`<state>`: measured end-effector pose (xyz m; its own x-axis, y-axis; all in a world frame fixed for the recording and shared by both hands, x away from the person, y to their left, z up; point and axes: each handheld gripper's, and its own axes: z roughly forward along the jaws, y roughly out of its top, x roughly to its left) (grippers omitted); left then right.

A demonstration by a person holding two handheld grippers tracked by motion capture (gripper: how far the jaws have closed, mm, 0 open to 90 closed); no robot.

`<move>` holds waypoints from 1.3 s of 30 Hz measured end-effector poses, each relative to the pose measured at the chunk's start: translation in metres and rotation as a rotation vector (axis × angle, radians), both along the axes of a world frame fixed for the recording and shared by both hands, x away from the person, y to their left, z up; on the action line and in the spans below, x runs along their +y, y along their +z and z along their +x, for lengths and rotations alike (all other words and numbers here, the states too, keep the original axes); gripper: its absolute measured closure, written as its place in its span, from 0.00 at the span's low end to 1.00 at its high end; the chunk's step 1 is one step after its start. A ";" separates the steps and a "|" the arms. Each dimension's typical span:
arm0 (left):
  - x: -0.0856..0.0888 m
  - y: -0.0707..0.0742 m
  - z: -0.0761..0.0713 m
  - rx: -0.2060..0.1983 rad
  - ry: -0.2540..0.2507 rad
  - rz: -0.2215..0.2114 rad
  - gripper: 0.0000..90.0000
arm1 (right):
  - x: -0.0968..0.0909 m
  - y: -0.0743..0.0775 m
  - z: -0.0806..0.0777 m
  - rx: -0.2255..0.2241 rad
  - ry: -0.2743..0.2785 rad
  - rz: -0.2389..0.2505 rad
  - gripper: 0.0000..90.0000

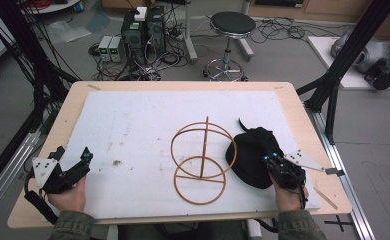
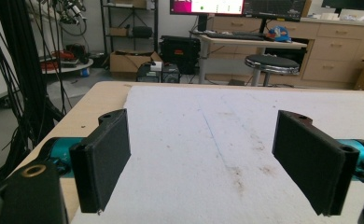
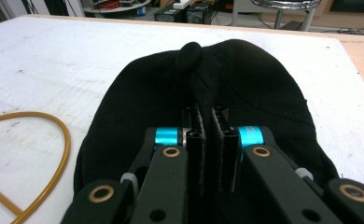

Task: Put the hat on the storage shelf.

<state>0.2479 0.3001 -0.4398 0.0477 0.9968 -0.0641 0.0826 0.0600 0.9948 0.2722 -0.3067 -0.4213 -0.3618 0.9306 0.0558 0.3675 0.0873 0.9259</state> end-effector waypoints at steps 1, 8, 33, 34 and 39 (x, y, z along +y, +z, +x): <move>0.000 0.000 0.000 -0.001 0.000 0.001 0.22 | 0.000 0.000 0.000 0.002 0.001 0.007 0.97; 0.001 0.000 0.000 0.002 0.003 0.005 0.22 | -0.002 0.000 0.001 0.014 0.008 0.032 0.97; -0.001 0.001 0.000 0.010 0.008 0.037 0.21 | -0.009 0.040 0.017 -0.132 0.077 0.134 0.97; -0.001 0.001 0.000 0.010 0.008 0.037 0.22 | -0.009 0.044 0.020 -0.141 0.078 0.146 0.97; -0.003 0.001 0.000 0.009 0.004 0.062 0.22 | -0.012 0.066 0.029 -0.190 0.097 0.191 0.97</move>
<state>0.2476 0.2966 -0.4383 0.0430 0.9991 -0.0022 0.0915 -0.0017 0.9958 0.3008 -0.3186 -0.3556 -0.4692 0.8704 0.1494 0.1845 -0.0689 0.9804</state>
